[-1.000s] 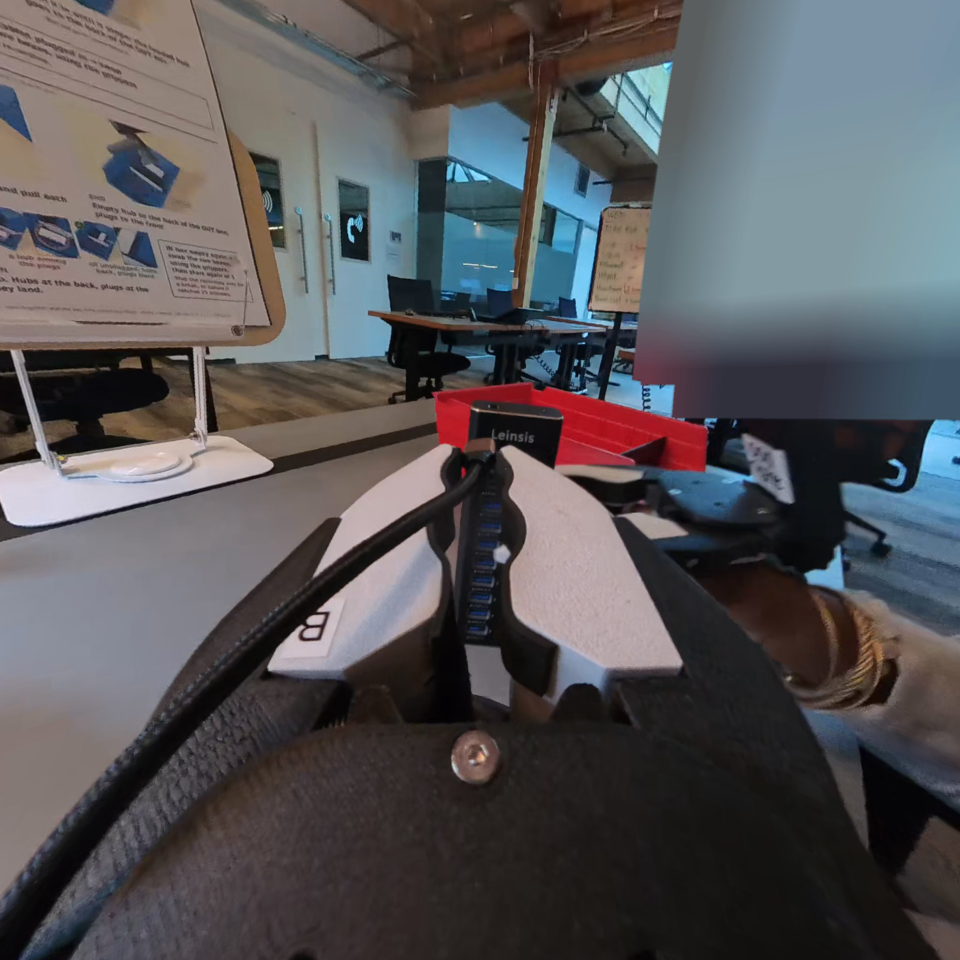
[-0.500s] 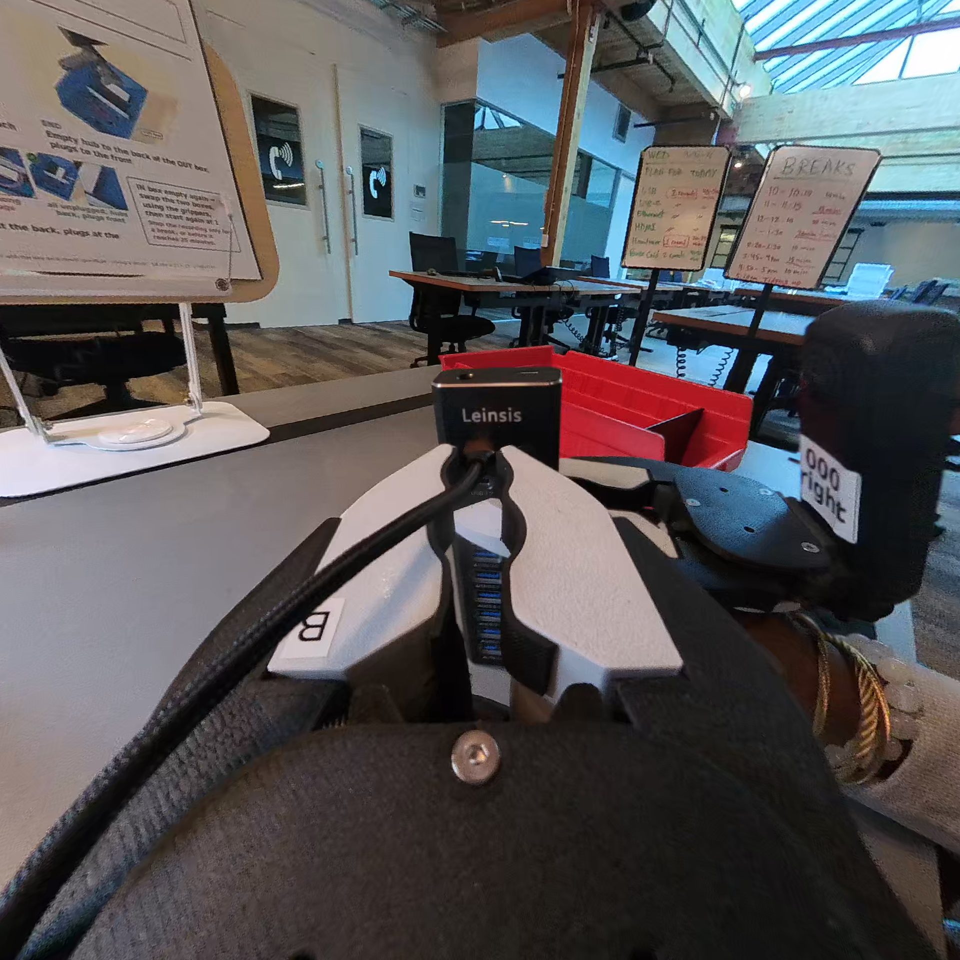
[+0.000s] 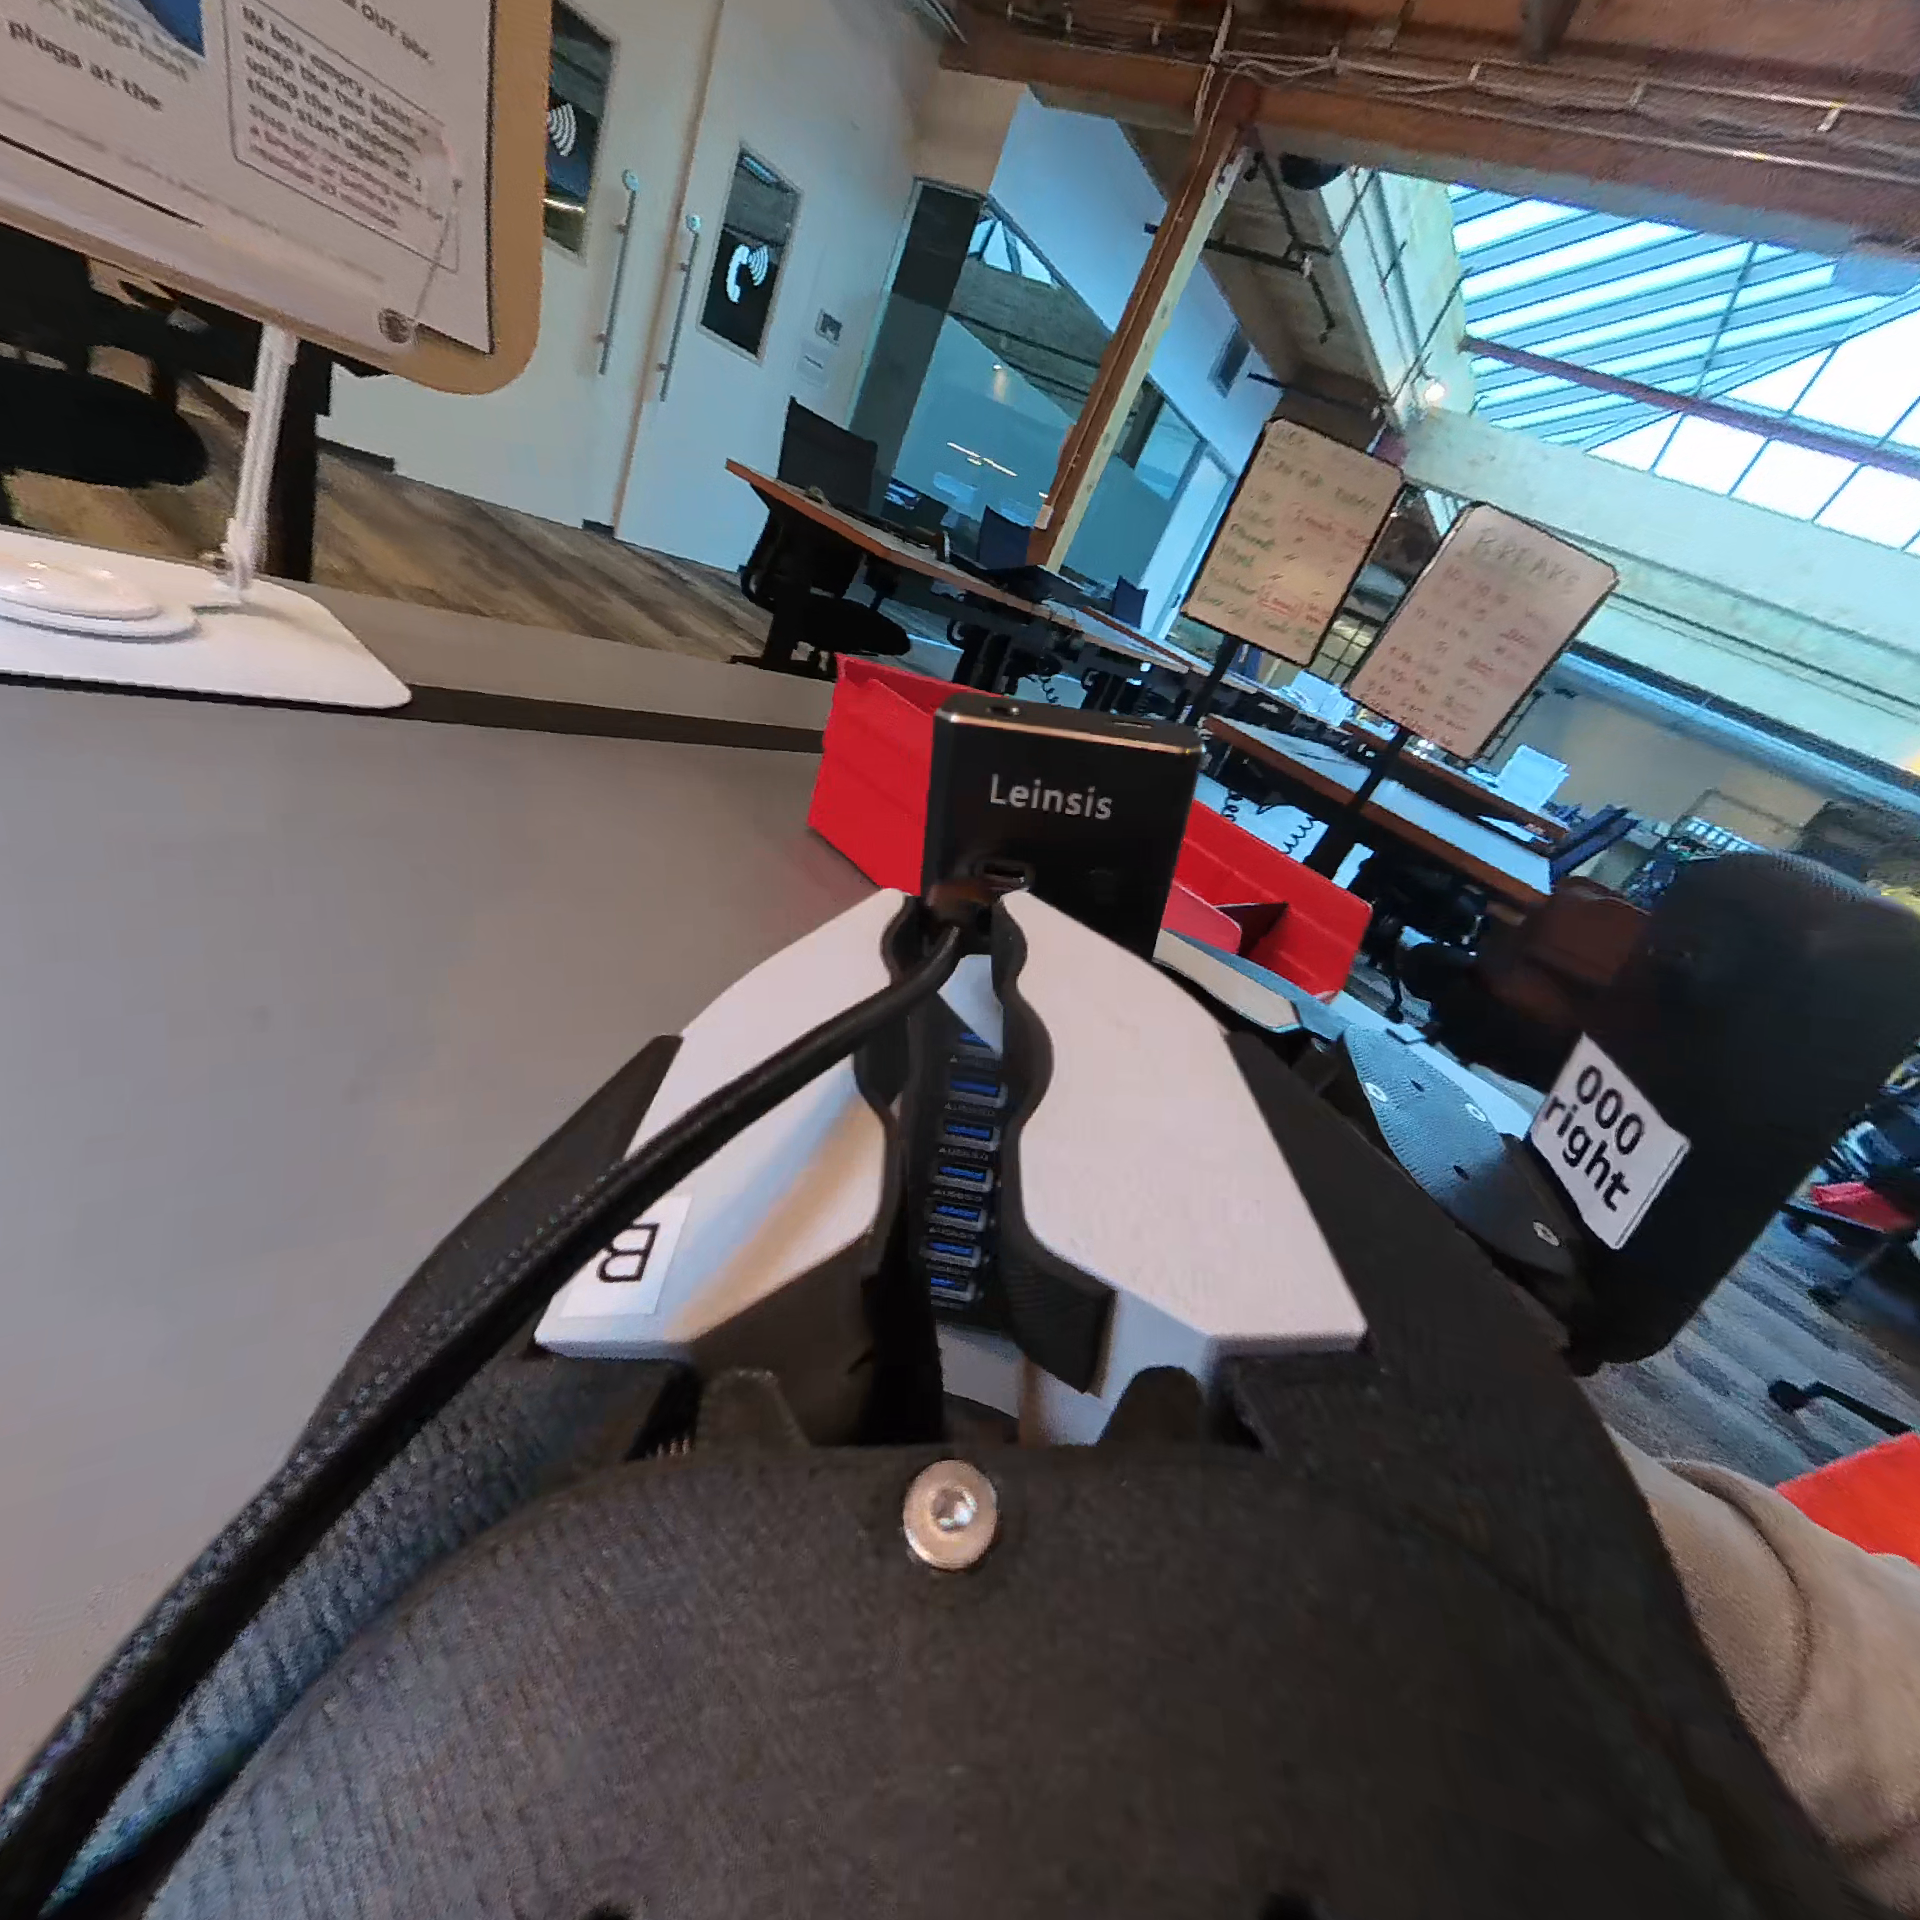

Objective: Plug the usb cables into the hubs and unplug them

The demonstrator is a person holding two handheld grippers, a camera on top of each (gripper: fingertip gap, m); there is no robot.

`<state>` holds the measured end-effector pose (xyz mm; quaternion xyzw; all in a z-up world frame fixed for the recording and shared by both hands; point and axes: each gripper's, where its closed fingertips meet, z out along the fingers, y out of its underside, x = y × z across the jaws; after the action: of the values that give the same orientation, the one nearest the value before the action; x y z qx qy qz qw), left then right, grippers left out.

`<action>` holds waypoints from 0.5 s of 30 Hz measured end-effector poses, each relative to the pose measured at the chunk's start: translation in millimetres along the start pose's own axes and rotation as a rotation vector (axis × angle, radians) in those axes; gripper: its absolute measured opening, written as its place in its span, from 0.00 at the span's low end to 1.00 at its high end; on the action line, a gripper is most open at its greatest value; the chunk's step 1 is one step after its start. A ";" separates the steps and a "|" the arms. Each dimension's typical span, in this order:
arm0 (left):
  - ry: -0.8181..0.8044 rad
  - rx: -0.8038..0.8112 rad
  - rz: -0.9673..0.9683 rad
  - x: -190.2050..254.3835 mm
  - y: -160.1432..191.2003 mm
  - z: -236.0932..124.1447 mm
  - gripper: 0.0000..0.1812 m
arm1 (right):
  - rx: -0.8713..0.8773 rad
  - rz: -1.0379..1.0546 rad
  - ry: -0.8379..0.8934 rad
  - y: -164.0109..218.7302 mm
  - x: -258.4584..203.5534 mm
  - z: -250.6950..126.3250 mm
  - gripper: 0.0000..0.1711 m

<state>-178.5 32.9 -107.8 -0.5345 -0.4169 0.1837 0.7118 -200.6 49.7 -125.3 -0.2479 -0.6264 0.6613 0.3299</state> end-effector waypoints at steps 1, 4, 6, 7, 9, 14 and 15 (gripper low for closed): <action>0.010 -0.001 0.002 3.3 0.8 -0.4 0.07 | -0.009 -0.003 0.009 0.4 0.2 -2.8 0.17; 0.042 0.000 0.023 14.5 3.1 -1.6 0.07 | -0.046 -0.007 0.035 2.9 1.2 -12.6 0.17; 0.056 0.013 0.046 19.9 3.2 -2.6 0.07 | -0.058 -0.001 0.031 3.9 1.2 -16.6 0.17; 0.057 0.014 0.065 21.6 4.1 -2.8 0.07 | -0.063 -0.001 0.031 4.2 1.3 -17.6 0.17; 0.068 0.027 0.105 27.0 4.1 -3.7 0.08 | -0.062 0.000 0.027 4.1 0.5 -18.0 0.17; 0.076 0.043 0.188 32.7 5.7 -4.0 0.07 | -0.068 0.006 0.027 5.0 0.2 -21.4 0.18; 0.089 0.049 0.193 33.9 7.1 -3.8 0.07 | -0.071 0.013 0.025 5.5 0.7 -22.8 0.17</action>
<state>-154.4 57.1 -101.1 -0.5623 -0.3267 0.2377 0.7215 -184.9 65.4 -132.8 -0.2721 -0.6435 0.6377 0.3244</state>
